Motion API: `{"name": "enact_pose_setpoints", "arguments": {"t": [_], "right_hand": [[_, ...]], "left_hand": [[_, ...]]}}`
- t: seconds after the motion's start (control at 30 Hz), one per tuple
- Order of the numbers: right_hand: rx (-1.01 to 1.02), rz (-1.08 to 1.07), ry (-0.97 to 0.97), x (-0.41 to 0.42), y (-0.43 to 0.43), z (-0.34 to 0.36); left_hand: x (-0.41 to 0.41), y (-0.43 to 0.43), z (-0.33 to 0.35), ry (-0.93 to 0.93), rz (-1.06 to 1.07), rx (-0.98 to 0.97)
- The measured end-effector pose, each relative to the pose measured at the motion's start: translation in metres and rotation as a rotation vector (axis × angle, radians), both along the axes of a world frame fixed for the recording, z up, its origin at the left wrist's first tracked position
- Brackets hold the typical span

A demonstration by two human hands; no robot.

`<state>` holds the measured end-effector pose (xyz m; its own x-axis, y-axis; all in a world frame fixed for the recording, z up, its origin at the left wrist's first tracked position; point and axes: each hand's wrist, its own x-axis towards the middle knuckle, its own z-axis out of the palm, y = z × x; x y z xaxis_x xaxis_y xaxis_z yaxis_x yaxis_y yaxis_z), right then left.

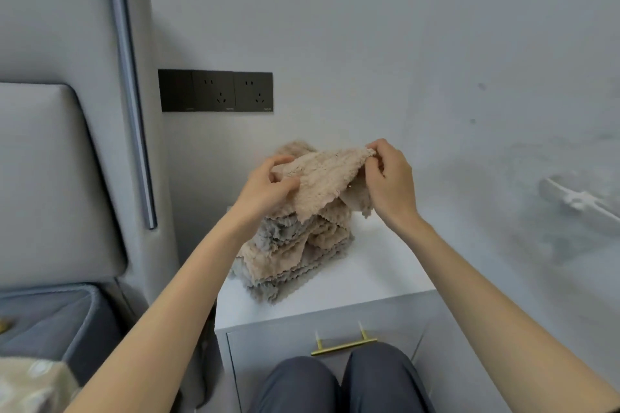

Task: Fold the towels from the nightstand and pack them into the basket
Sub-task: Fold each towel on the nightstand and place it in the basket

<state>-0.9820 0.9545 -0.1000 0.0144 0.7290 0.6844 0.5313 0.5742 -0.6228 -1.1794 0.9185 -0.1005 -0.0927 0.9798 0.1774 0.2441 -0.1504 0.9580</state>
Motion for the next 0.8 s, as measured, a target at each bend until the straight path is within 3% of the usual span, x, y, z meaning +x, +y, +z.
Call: {"name": "enact_pose_setpoints", "arguments": {"t": [0.33,0.47,0.57,0.7,0.8], "right_hand": [[-0.523,0.096,-0.296,0.053,-0.045,-0.093],[-0.611,0.161,-0.385,0.054,-0.055,-0.124],[-0.643,0.173,-0.299,0.051,-0.058,-0.139],[-0.641,-0.016,-0.161,0.048,-0.045,-0.156],[-0.757,-0.103,-0.252,0.043,-0.032,-0.167]], "left_hand": [[0.036,-0.025,-0.077,-0.005,-0.047,-0.303],[0.042,-0.025,-0.105,0.120,0.049,-0.245],[0.040,-0.024,-0.120,0.203,0.104,-0.167],[0.035,-0.019,-0.129,0.271,0.120,-0.107],[0.034,-0.015,-0.134,0.376,0.093,-0.095]]}}
